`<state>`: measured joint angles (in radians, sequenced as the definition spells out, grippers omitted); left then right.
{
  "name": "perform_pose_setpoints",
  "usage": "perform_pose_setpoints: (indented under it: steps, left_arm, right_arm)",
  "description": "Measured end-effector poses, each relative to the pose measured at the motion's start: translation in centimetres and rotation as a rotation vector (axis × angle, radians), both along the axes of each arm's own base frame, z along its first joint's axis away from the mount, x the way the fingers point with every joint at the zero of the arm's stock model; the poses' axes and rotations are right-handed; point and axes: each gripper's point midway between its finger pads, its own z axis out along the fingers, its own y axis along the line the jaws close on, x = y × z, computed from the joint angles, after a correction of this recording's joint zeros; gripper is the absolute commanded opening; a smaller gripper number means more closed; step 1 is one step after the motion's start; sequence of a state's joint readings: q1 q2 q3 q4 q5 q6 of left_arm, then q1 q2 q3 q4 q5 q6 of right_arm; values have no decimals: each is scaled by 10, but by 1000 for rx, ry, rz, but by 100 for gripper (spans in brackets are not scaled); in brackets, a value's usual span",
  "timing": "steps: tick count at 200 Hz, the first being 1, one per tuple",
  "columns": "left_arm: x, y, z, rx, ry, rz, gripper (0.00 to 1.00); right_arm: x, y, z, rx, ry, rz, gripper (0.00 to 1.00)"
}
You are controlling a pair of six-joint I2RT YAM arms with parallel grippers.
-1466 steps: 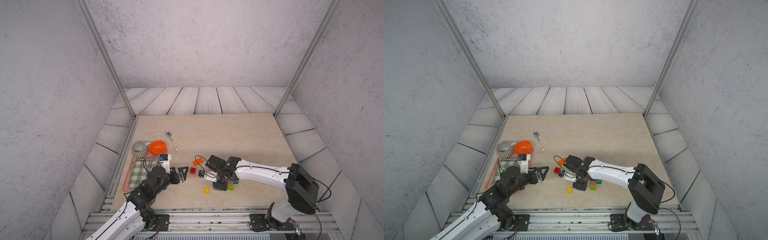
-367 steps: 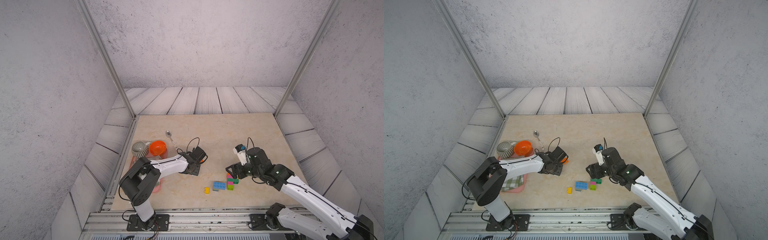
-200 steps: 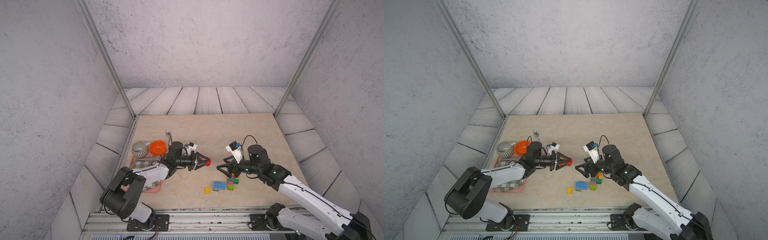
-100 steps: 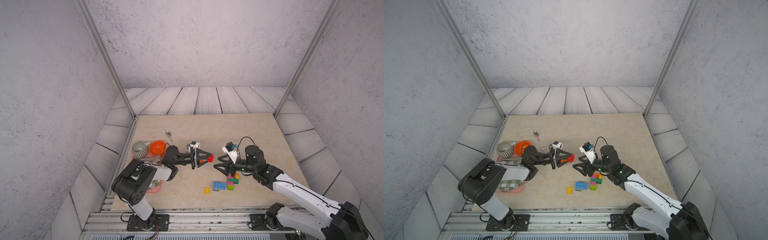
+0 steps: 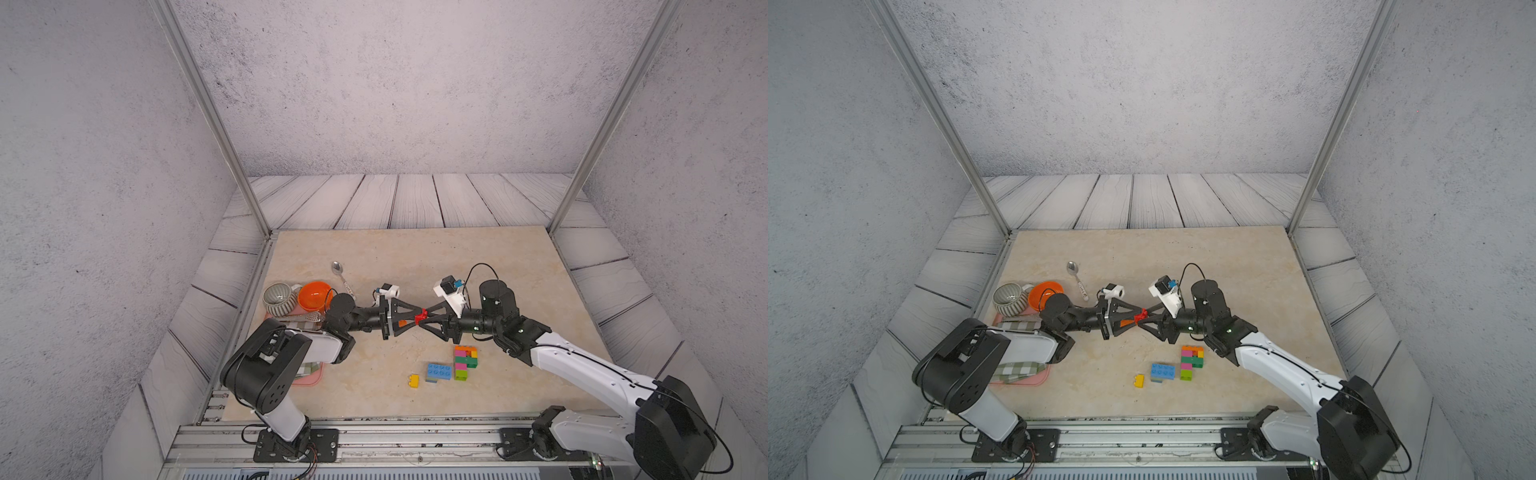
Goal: Assemble the letter p with lego
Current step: Pick up the lego brick from the center of the board.
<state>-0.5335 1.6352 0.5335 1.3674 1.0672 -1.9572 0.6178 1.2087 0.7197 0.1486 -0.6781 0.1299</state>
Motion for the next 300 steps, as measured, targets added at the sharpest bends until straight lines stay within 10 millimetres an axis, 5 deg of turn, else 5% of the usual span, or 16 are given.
perform_pose_setpoints:
  steps: [38,60,136,233,300]
  left_arm:
    - [1,0,-2,5,38,3,25]
    - [2,0,-3,7,42,3,26]
    - [2,-1,-4,4,24,2,26]
    - [0,-1,-7,9,15,0,26]
    - [0,0,-9,12,20,1,26]
  right_arm:
    - [0,2,-3,-8,-8,16,24]
    - [0,2,-4,-9,-6,18,36]
    - [-1,2,-5,-10,24,11,44]
    - [1,4,5,13,22,15,35]
    - [0,5,3,6,21,22,40]
